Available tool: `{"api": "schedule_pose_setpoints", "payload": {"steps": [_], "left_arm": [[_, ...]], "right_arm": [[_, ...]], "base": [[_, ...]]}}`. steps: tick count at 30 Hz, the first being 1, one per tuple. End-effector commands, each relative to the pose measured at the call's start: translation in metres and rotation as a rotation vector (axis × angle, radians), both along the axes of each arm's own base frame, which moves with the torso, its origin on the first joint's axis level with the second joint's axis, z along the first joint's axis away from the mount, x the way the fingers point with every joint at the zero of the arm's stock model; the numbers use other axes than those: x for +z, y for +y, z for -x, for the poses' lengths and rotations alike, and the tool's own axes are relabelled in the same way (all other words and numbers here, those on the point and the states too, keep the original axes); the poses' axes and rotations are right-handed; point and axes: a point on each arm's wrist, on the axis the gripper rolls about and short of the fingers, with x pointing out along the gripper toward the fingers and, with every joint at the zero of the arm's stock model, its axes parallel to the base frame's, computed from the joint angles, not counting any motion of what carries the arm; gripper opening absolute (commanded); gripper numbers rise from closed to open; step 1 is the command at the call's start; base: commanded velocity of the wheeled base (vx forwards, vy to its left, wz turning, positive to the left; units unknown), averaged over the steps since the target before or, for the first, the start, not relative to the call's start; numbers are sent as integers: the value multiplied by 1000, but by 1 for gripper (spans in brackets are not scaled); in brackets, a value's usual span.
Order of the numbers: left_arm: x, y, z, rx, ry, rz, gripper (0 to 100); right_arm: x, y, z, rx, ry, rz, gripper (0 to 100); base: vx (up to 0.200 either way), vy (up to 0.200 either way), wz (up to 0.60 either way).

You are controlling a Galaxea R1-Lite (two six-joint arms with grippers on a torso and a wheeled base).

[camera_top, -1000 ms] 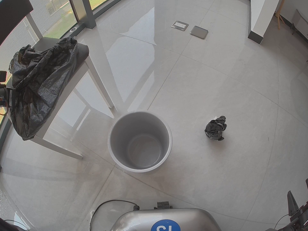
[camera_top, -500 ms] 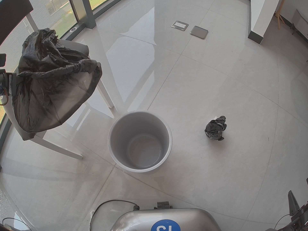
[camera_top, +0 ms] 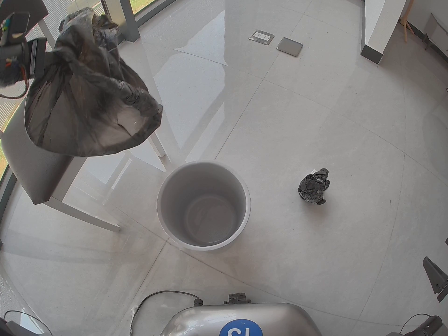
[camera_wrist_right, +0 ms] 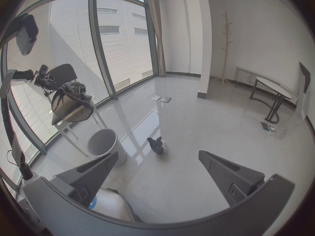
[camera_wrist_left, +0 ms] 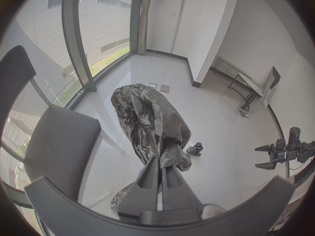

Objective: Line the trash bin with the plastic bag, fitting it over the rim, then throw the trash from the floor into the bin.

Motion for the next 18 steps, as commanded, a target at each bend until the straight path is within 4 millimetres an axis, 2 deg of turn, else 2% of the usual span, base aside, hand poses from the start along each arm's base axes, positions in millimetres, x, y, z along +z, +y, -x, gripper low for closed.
{"api": "schedule_pose_setpoints", "payload": {"steps": [1,7,13,15,18], "left_arm": [[32,-45,6,-92,-19,70,0],[19,-74,-8,-151,47,45,0],[4,-101,-12,-233,129,-2,0],[-4,-111,-19,-247,163,-8,0],[-9,-118,-26,-247,184,-3,0]], "right_arm": [[26,2,-40,54,163,6,100],[33,5,-65,90,225,12,100],[41,10,-97,134,242,65,100],[55,15,-117,160,233,67,100],[61,20,-130,187,240,68,100]], "base": [[0,0,0],[0,0,0],[0,0,0],[0,0,0],[0,0,0]]}}
